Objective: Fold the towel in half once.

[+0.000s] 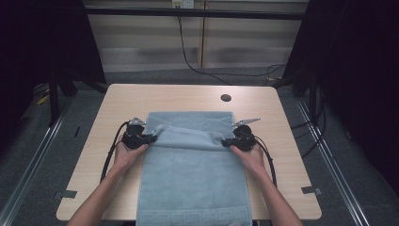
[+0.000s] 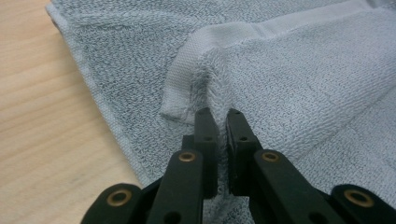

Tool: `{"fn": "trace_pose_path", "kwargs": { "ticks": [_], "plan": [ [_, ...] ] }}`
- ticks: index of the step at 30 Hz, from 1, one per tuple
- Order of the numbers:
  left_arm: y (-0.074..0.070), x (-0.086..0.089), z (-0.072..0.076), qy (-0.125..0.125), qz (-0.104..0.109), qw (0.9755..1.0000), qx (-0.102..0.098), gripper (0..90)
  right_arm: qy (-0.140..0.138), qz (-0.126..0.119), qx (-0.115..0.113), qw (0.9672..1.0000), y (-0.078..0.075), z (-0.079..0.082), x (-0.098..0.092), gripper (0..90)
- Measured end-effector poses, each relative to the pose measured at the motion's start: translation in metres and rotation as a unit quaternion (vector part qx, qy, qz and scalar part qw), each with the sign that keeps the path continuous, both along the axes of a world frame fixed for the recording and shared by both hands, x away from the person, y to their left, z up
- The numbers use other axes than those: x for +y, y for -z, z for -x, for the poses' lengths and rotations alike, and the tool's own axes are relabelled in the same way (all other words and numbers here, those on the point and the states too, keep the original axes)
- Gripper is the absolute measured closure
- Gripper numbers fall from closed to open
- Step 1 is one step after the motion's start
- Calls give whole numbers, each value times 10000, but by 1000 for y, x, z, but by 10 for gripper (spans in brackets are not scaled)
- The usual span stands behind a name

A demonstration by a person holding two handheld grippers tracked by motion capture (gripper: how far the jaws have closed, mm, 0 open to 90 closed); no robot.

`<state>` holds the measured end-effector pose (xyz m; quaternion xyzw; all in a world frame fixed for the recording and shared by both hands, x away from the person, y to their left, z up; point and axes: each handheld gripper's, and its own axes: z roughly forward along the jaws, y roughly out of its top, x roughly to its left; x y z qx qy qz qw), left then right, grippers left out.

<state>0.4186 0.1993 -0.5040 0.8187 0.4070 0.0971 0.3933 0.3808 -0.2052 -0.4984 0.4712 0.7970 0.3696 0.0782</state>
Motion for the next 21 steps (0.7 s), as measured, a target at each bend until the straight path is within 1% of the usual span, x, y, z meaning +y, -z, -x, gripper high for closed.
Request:
{"fn": "trace_pose_path", "kwargs": {
  "ticks": [2, 3, 5, 7, 8, 9, 11, 13, 14, 15, 16, 17, 18, 19, 20, 21],
  "plan": [
    [0, 3, -5, -48, 29, 10000, 37, 852, 32, -65, -32, 10000, 2, -7, 1, 873],
    [1, 4, -8, -74, 25, 10000, 21, 852, 60, -91, -49, 9999, 2, -10, 2, 873],
    [3, 5, -12, -270, 190, 9994, 37, 852, 96, -52, -61, 9999, 2, -15, 5, 873],
    [4, 2, -14, -376, 248, 9990, -2, 852, 118, -1, -126, 9999, 2, -18, 8, 873],
    [4, 3, -16, -329, 186, 9993, -3, 852, 147, -13, -115, 9998, 2, -19, 8, 873],
    [4, 2, -18, -336, 147, 9993, -2, 852, 197, -17, -121, 9997, 3, -20, 8, 873],
    [4, 2, -22, -394, 182, 9991, 17, 852, 246, -70, -166, 9995, 4, -22, 7, 873],
    [6, 2, -27, -496, 333, 9982, 35, 852, 310, -117, -206, 9992, 5, -24, 7, 873],
    [4, 2, -30, -427, 268, 9987, 92, 852, 332, -105, -189, 9992, 5, -24, 7, 873],
    [3, 2, -32, -386, 227, 9989, 125, 851, 307, -85, -226, 9992, 5, -25, 7, 873],
    [3, 2, -32, -358, 216, 9991, 115, 851, 316, -74, -226, 9992, 5, -25, 6, 873],
    [3, 3, -32, -405, 317, 9985, 162, 851, 327, -103, -235, 9991, 5, -25, 6, 873],
    [3, 4, -32, -417, 345, 9984, 162, 851, 346, -144, -210, 9991, 5, -25, 5, 873],
    [2, 4, -31, -420, 400, 9982, 172, 851, 303, -178, -248, 9991, 5, -25, 4, 872],
    [1, 6, -29, -347, 409, 9984, 151, 851, 290, -205, -265, 9990, 5, -25, 3, 872],
    [-2, 7, -27, -291, 458, 9984, 150, 850, 215, -260, -277, 9990, 4, -24, 2, 872]
  ]
}}
